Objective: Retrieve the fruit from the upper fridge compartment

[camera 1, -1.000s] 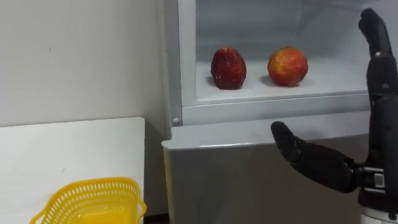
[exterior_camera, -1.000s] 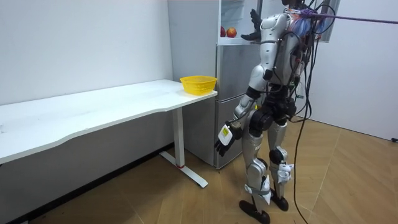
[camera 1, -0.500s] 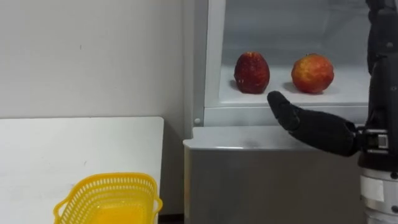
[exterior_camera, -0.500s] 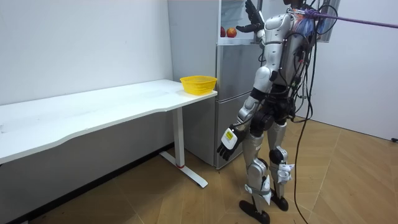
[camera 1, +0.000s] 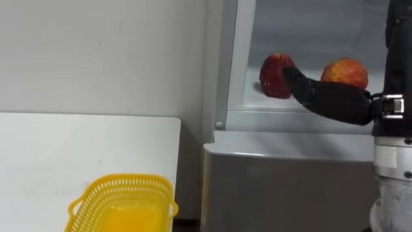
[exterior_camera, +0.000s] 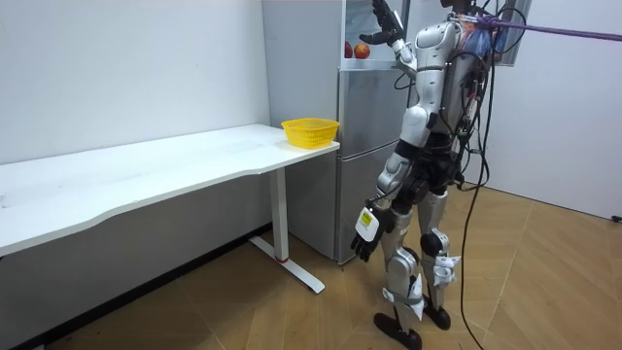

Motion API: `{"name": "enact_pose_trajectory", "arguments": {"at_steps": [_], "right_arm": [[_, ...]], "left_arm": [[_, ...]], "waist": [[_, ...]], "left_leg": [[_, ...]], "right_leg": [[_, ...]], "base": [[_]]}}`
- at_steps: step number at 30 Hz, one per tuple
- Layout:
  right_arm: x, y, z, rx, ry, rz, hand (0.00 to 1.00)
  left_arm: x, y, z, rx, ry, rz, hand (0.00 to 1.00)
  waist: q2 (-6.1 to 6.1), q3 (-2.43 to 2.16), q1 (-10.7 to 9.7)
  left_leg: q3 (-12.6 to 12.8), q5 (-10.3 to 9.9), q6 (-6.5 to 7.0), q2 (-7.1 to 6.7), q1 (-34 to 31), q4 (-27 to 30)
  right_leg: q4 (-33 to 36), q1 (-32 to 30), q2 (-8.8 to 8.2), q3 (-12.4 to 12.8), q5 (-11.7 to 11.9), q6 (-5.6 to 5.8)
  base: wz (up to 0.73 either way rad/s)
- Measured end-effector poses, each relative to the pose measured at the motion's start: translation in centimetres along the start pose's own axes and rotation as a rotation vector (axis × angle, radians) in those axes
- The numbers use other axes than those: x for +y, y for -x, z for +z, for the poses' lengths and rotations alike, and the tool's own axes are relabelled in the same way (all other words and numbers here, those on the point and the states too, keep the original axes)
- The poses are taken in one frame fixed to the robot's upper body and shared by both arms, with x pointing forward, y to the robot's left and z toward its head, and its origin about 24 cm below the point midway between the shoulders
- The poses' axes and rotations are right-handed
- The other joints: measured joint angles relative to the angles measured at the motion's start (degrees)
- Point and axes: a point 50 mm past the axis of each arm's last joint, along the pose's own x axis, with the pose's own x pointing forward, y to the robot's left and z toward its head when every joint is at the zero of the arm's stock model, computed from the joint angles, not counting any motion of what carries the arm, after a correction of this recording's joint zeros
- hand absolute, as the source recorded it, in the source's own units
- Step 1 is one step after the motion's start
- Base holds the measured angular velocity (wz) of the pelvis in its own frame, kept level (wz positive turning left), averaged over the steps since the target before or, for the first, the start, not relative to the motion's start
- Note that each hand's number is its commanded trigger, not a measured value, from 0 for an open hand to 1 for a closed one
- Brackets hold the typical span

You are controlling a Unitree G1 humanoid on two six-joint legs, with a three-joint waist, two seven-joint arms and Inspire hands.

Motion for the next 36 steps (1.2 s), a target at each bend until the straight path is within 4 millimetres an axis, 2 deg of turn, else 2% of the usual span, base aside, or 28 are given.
{"name": "enact_pose_trajectory", "arguments": {"at_steps": [4,9,13,17,23,28,31,36], "right_arm": [[0.4,-0.5,-0.6,0.025,0.014,0.033,0.0],[0.4,-1.2,-0.9,0.035,0.041,0.07,0.0],[0.4,-1.7,-1.5,0.053,0.071,0.085,0.0],[0.5,-1.8,-1.7,0.063,0.074,0.089,0.0],[0.6,-1.9,-2.3,0.096,0.064,0.09,0.0],[1.0,-1.6,-4.3,0.193,0.067,0.118,0.0],[1.2,-1.4,-4.7,0.22,0.072,0.143,0.0],[1.5,-1.4,-5.7,0.264,0.086,0.17,0.0]], "left_arm": [[0.0,0.0,-0.1,0.024,-0.04,-0.01,0.0],[-0.1,0.0,-0.2,0.037,-0.055,-0.023,0.0],[-0.1,0.0,-0.2,0.037,-0.071,-0.032,0.0],[0.1,0.0,0.4,0.013,-0.073,-0.023,0.0],[0.2,0.0,0.6,0.011,-0.073,-0.02,0.0],[0.1,0.0,0.3,0.027,-0.072,-0.032,0.0],[0.1,0.0,0.2,0.03,-0.072,-0.047,0.0],[-0.1,0.1,-0.3,0.043,-0.071,-0.058,0.0]], "waist": [[0.05,0.14,0.06],[-0.2,0.04,-0.02],[-1.05,-0.23,0.47],[-1.64,0.01,1.3],[-1.66,0.03,1.64],[-1.54,0.16,2.5],[-1.23,0.36,2.96],[-1.13,0.34,3.05]], "left_leg": [[-0.5,0.02,0.06,-0.13,-0.73,0.93],[-1.78,-0.01,0.12,-0.2,-2.47,1.7],[-1.8,0.04,0.15,-0.19,-2.7,2.15],[-2.0,0.02,0.18,-0.09,-3.01,2.87],[-2.11,-0.02,0.24,0.07,-3.5,2.86],[-2.04,-0.02,0.24,0.06,-3.1,2.93],[-2.11,-0.02,0.24,0.08,-3.24,2.92],[-2.32,-0.02,0.24,-0.19,-3.63,3.44]], "right_leg": [[0.08,-0.17,-0.12,-0.19,0.02,-0.03],[0.31,-0.62,-0.24,-1.49,0.07,-0.12],[0.36,-0.74,-0.26,-1.84,0.1,-0.17],[0.3,-0.81,-0.3,-1.84,0.11,-0.18],[0.33,-0.93,-0.32,-1.86,0.13,-0.21],[0.7,-1.05,-0.28,-1.7,0.17,-0.28],[0.85,-1.17,-0.3,-1.84,0.17,-0.27],[0.87,-1.16,-0.36,-2.83,0.17,-0.27]], "base": [[0.05],[0.13],[0.06],[0.01],[0.0],[0.0],[0.0],[0.06]]}}
